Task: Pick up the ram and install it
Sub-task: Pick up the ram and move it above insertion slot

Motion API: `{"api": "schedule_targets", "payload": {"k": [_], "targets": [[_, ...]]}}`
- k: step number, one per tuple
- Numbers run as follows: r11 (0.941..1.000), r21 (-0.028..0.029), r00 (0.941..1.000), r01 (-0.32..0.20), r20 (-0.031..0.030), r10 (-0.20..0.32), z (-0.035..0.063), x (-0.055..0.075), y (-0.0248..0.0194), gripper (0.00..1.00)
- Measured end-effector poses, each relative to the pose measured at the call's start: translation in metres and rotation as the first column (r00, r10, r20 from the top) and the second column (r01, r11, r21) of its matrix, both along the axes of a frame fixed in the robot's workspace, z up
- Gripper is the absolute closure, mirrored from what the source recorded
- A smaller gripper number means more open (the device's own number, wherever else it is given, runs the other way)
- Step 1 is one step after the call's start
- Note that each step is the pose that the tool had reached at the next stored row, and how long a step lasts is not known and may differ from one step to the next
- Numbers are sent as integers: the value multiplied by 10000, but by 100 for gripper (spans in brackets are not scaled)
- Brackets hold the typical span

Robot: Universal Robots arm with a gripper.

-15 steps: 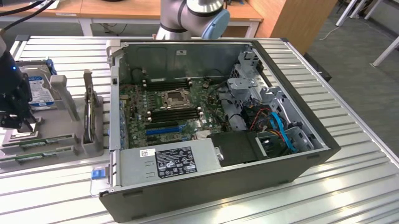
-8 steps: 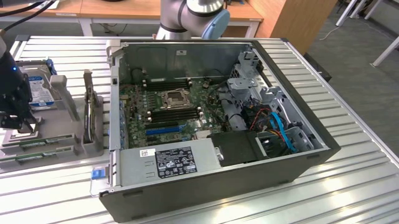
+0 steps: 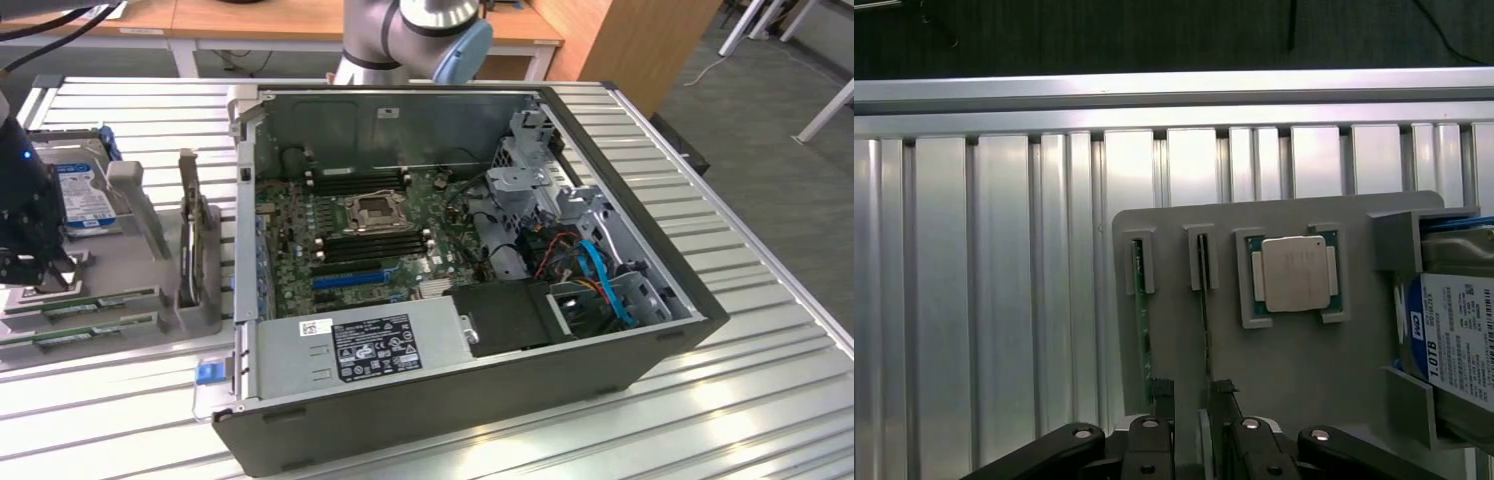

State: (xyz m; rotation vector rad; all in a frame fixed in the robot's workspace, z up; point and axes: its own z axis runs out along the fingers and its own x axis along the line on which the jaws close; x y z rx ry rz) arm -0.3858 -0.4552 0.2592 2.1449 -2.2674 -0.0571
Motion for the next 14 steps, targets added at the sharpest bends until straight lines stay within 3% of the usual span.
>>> {"api": "schedule_targets", "payload": {"k": [8,14], "targets": [[10000,0,10000,0,0,0,0,0,-128,71],[10000,0,10000,1,-1,-1,-2,-1,-131,71]]}}
